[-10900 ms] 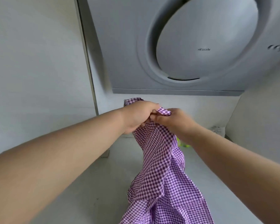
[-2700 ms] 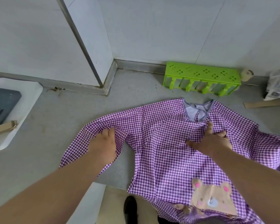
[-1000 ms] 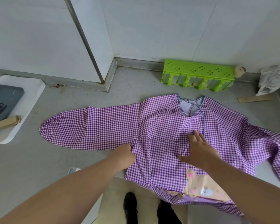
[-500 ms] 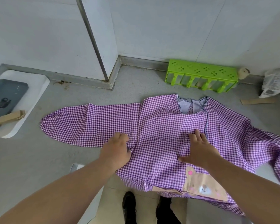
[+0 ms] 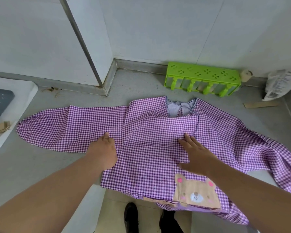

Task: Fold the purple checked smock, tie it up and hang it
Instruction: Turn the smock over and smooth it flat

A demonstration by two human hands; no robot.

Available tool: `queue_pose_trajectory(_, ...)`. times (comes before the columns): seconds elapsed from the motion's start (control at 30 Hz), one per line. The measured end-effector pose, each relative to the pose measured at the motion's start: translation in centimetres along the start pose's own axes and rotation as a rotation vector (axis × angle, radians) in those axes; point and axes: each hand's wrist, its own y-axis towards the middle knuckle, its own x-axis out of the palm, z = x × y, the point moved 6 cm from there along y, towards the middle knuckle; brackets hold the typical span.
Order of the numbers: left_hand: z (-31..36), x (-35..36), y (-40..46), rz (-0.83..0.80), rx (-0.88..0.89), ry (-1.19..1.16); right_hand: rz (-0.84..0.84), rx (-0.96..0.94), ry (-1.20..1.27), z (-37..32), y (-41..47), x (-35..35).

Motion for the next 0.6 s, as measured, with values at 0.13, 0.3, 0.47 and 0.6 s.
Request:
queue_pose_trajectory(0.13, 1.7, -2.3, -0.3, 0.182, 0.072, 0.016, 0.016, -0.065, 0.022, -2.0, 1.7, -0.8)
queue_pose_trajectory(0.3, 12.3, -2.6, -3.1, 0.214, 0.576, 0.049, 0.083, -0.070, 0.273, -2.0, 2.0, -1.8)
queue_pose_trajectory(0.47, 15.1, -2.2, -2.7, 0.071, 0.432, 0.186, 0.239, 0.231, 0.396, 4.2, -3.4, -0.8)
queue_pose_trajectory(0.6, 16.1, -2.5, -2.3, 0.019, 0.357, 0.278, 0.347, 0.555, 0.395, 9.3, -9.2, 1.0)
